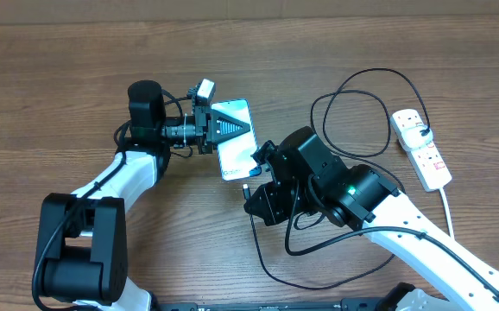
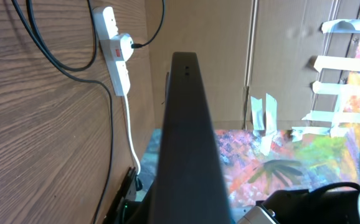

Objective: Plug charger to phone and switch on socket
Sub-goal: 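Bring the USB-C plug with the right gripper to the phone's bottom port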

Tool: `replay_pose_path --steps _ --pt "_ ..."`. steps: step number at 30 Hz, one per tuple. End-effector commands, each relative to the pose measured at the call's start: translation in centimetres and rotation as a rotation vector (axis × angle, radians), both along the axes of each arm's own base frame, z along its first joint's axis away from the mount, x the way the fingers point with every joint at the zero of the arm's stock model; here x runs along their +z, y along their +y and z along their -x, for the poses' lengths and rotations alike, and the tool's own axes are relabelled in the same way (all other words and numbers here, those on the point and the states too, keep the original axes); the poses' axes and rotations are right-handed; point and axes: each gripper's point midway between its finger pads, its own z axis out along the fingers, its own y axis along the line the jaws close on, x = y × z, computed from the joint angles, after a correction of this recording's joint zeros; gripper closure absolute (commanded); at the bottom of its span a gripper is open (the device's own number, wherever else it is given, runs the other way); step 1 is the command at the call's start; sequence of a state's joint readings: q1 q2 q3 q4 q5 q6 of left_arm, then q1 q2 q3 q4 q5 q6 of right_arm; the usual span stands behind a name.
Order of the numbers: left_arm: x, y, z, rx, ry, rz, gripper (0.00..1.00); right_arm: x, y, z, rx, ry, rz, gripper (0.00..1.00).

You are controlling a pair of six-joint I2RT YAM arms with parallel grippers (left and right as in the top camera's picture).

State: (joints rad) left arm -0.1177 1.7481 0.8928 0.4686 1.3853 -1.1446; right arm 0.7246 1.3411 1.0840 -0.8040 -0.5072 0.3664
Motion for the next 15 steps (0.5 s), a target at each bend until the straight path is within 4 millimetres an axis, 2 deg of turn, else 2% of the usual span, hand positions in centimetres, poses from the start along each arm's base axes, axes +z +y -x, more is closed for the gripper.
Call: replay_pose_path --steps 1,9,15 --pt "1.2 -0.3 -0.6 0.002 -0.065 0.000 0.96 -0.3 -0.3 -0.6 -0.044 -0.008 0.028 0.96" --pt "1.3 -0.4 -0.4 -0.008 -0.022 0.007 0.96 -2.3 0.1 -0.9 -0.039 0.042 0.060 0.96" --pt "1.3 -0.4 -0.4 -0.013 -0.080 0.005 0.96 -2.2 0.3 -1.0 -0.039 0.042 0.059 0.96"
